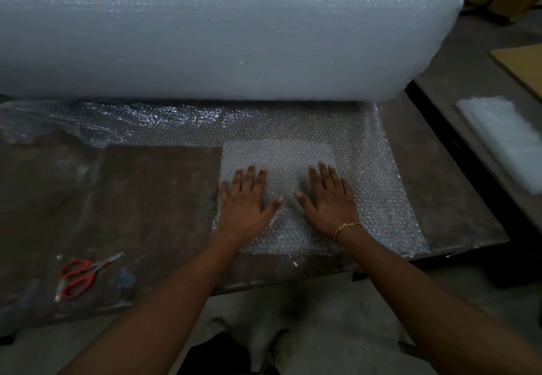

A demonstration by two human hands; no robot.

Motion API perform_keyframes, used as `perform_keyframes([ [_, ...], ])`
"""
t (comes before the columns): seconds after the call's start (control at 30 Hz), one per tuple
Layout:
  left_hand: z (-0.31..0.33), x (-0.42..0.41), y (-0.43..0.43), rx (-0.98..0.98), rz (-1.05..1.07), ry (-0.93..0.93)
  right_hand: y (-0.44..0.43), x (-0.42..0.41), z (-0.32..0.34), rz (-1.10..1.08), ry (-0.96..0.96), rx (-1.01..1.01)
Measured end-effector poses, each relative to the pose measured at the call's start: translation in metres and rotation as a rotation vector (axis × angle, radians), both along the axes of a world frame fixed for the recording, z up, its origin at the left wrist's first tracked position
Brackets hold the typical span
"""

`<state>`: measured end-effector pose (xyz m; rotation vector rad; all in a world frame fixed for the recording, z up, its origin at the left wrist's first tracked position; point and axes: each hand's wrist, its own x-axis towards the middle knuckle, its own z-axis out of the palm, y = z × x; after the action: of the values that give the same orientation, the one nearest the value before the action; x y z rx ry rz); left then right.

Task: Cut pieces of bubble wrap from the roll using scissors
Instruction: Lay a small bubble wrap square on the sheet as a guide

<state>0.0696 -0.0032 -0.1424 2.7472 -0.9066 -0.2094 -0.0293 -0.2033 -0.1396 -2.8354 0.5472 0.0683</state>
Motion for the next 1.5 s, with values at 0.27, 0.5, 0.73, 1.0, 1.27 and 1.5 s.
perform_keyframes([
  [0.27,0.006,0.045,-0.042,-0.058,-0.053,-0.107,0.014,0.079,0.013,0.056,-0.055,0.066],
  [0.5,-0.026,0.063,-0.04,0.06,-0.085,-0.026,0.004,0.089,-0.011,0.082,0.015,0.014],
  [0.73,-0.027,0.061,-0.038,0.068,-0.08,-0.064,-0.001,0.084,-0.014,-0.037,0.019,0.013],
  [1.0,-0.022,0.061,-0.037,0.076,-0.034,-0.005,-0.027,0.067,-0.013,-0.116,0.041,0.009],
  [1.27,-0.012,0.011,-0.023,-0.063,-0.083,-0.114,0.033,0.038,0.002,0.011,-0.058,0.085],
  [1.5,-0.025,-0.009,-0.004,0.039,-0.079,-0.044,0.053,0.018,-0.013,0.067,-0.018,0.064],
])
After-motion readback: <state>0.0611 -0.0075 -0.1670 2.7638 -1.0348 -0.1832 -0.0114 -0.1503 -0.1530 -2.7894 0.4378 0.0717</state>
